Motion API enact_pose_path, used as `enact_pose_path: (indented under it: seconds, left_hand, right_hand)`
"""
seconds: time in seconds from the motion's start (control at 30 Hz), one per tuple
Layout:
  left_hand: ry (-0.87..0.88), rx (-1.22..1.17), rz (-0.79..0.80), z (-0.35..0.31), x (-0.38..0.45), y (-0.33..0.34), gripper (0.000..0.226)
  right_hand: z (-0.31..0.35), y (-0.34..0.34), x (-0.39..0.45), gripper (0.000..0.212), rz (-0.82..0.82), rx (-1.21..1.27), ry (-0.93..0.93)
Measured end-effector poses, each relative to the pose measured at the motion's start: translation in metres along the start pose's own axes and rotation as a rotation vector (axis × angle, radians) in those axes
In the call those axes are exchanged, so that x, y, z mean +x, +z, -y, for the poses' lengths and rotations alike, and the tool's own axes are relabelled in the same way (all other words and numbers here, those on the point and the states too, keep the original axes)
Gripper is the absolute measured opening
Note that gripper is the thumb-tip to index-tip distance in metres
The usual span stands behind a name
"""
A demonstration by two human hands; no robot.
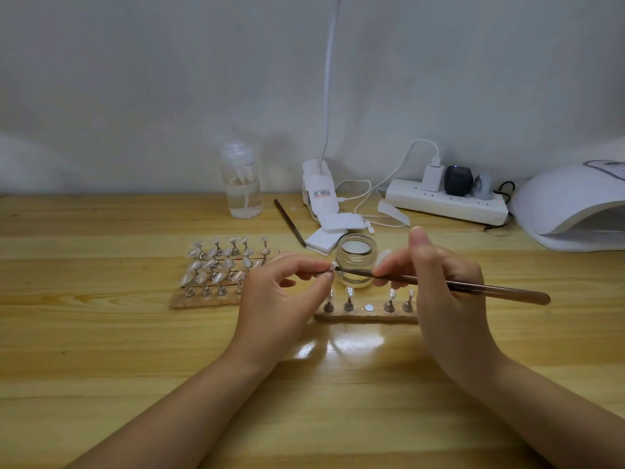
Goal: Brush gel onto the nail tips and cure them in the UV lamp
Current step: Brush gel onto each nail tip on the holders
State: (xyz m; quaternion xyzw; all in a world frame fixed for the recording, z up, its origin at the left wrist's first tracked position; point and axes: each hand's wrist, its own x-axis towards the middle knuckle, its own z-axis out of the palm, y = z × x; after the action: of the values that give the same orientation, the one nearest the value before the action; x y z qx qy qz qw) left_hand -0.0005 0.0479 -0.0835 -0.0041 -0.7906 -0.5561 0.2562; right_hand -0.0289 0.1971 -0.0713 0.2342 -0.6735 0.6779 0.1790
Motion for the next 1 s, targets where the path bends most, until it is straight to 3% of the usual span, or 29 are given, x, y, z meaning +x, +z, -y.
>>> enact_pose_path:
  seconds: [0.13,0.33,0.57,1.0]
  left_hand:
    - [0.005,-0.002,0.010,-0.0001,-0.0001,-0.0005,0.020]
    - [0.022,0.004,0.006,0.0002,0.0004,0.0001,0.021]
    - [0.029,-0.014,0.016,0.0004,0.0004,-0.0008,0.018]
    - [0.055,-0.014,0.007,0.0041,0.0013,-0.0001,0.021]
  right_hand:
    - [0.0014,-0.0009,0.0007,0.042,-0.047,0.008,0.018]
    - [0.0024,0.0010,0.0010,0.040,0.010,0.001,0.038]
    - [0.0030,0.0000,0.0007,0.046,-0.070,0.045,0.050]
    - [0.0046,0.0013,-0.0034,0.049,-0.022,0.089,0.072]
